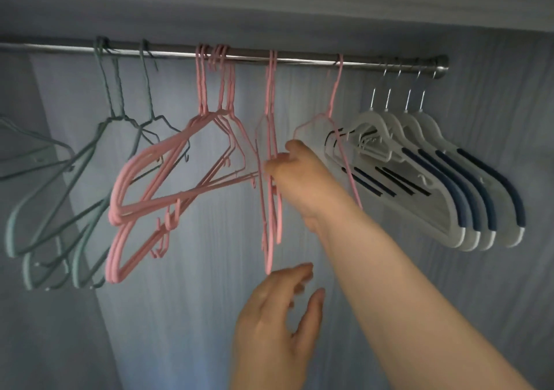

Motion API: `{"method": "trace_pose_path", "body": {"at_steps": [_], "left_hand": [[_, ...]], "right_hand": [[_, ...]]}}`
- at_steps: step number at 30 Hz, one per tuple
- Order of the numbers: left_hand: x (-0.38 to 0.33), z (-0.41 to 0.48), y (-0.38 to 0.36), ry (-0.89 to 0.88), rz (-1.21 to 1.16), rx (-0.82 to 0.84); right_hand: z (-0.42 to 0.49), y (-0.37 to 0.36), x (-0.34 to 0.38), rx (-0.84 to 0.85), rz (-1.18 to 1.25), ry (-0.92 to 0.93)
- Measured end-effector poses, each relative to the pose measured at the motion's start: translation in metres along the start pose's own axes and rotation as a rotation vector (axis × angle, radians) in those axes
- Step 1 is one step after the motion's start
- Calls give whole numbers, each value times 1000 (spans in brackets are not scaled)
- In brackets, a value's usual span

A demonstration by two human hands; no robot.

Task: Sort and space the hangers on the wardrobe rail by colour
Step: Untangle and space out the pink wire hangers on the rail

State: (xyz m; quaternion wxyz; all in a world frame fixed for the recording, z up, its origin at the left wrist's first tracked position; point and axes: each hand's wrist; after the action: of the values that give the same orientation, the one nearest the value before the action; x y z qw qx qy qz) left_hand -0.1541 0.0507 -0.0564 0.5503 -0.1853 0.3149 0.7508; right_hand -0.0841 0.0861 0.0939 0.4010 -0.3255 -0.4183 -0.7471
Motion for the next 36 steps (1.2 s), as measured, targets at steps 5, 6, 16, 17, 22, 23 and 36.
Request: {"method": "trace_pose_path", "body": {"at_steps": [5, 6, 16, 17, 22, 23, 36], "left_hand": [[-3, 2, 28, -5, 23, -50], [-5, 5, 30, -2, 14, -36], [1, 5, 35, 62, 14, 158], [3, 4, 36, 65, 29, 162], [6, 0, 44, 68, 65, 237], [5, -1, 44, 55, 68, 276], [35, -9, 31, 169, 227, 756]], "right_hand": [[3, -6, -10, -222, 160, 18], [6, -5, -9, -257, 175, 24], [39, 0, -3, -446, 224, -2], [45, 3, -1, -436, 196, -29], [45, 6, 6, -439, 334, -204], [39, 0, 1, -436, 377, -237], [-124, 26, -129, -31, -562, -43]]}}
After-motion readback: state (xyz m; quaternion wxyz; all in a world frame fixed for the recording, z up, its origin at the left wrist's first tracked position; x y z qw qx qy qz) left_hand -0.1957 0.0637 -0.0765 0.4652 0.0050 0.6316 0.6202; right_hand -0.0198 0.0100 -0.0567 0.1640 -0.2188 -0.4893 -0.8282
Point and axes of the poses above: each hand's wrist, its own z-axis towards the middle knuckle, its own y-axis out of the back of the hand, x = y × z, and after that the axes turned 10 degrees about y, right-handed
